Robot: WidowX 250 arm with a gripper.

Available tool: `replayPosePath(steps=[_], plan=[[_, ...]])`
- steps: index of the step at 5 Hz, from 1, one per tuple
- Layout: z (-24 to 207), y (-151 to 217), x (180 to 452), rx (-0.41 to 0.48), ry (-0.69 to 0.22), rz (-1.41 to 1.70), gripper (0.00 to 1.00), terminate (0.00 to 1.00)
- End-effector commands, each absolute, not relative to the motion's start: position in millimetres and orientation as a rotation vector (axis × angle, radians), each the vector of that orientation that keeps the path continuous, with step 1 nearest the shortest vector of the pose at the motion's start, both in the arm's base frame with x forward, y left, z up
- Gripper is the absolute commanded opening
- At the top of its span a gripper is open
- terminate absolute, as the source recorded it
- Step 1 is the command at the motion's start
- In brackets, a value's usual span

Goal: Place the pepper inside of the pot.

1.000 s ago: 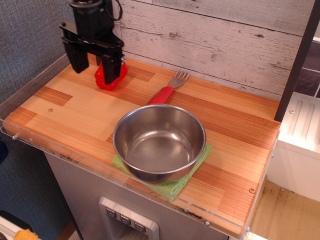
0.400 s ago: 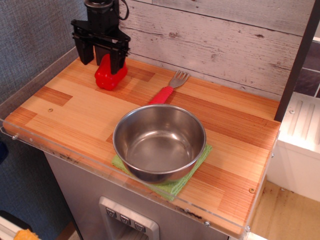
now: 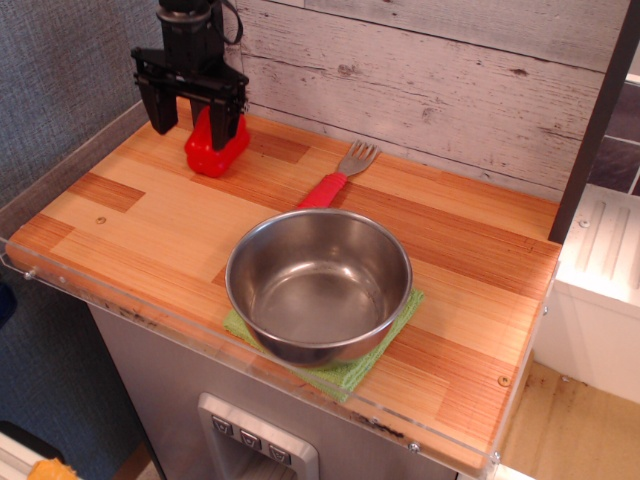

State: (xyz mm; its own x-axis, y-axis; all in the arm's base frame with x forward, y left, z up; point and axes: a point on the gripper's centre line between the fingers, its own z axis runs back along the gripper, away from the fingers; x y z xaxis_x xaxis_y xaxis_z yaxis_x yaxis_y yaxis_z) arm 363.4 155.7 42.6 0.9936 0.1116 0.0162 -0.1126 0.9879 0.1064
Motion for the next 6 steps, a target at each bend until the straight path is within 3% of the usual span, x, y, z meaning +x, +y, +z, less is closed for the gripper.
replayPosePath(steps=[1,2,4,5,6], plan=[[44.8,159.9,368.5,0.12,-0.035,0.127,1.0,0.0],[43.7,158.0,368.1,0.106,-0.037,0.125,0.0,0.0],[124.2,134.5,344.8,0.084,-0.231,0.093,0.0,0.0],[170.4,94.0,310.0,0.003,-0.293,0.027,0.0,0.0],[176.5,50.7,270.4,-0.049,-0.248,-0.096,0.0,0.0]])
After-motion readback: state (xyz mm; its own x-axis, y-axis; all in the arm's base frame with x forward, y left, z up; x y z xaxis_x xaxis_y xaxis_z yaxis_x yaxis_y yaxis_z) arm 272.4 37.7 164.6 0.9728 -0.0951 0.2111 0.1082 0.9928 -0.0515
